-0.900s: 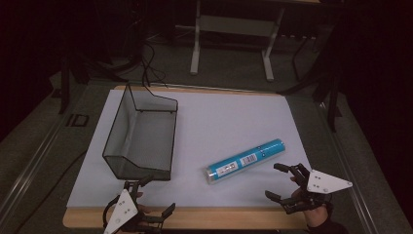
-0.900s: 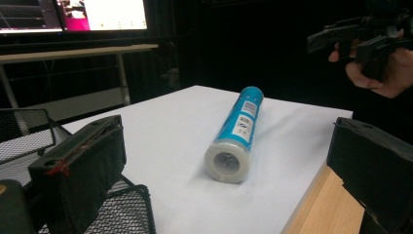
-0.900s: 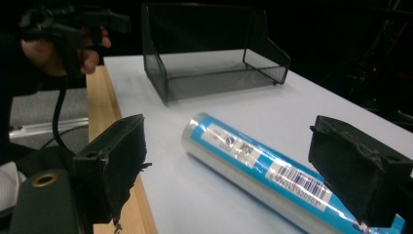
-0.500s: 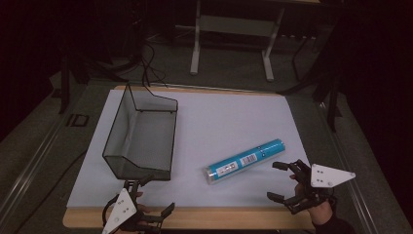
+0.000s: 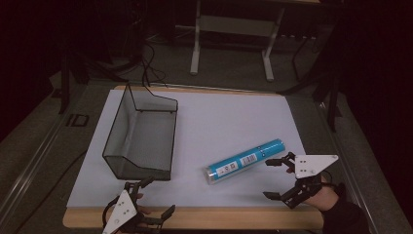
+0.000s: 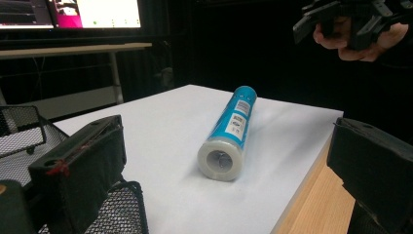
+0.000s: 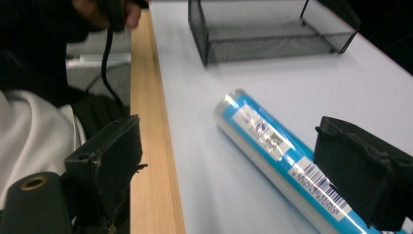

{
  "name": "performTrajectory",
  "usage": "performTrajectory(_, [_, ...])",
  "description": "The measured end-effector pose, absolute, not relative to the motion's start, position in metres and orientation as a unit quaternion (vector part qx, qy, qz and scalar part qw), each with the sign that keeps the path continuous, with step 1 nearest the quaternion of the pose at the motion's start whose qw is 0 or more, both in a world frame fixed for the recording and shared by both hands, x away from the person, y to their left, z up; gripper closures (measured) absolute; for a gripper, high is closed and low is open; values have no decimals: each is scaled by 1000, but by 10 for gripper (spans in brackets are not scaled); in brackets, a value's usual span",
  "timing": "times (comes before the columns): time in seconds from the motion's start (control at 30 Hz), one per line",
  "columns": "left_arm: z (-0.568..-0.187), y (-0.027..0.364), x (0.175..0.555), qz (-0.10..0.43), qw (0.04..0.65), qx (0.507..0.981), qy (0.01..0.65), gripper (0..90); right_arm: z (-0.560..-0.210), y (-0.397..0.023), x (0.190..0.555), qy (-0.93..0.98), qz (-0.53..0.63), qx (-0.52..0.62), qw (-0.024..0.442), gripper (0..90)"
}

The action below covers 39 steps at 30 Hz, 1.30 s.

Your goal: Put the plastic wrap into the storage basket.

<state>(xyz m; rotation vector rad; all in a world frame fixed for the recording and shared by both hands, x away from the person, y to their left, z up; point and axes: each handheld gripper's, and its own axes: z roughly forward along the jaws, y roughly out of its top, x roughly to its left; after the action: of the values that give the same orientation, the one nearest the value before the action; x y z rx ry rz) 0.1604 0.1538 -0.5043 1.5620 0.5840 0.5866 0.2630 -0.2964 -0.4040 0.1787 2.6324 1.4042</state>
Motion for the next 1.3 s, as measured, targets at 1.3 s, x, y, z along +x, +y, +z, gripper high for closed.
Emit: performTrajectory(1.3, [-506, 153, 161, 253, 631, 689, 252, 12, -425, -231, 338, 985, 157, 11, 69, 136])
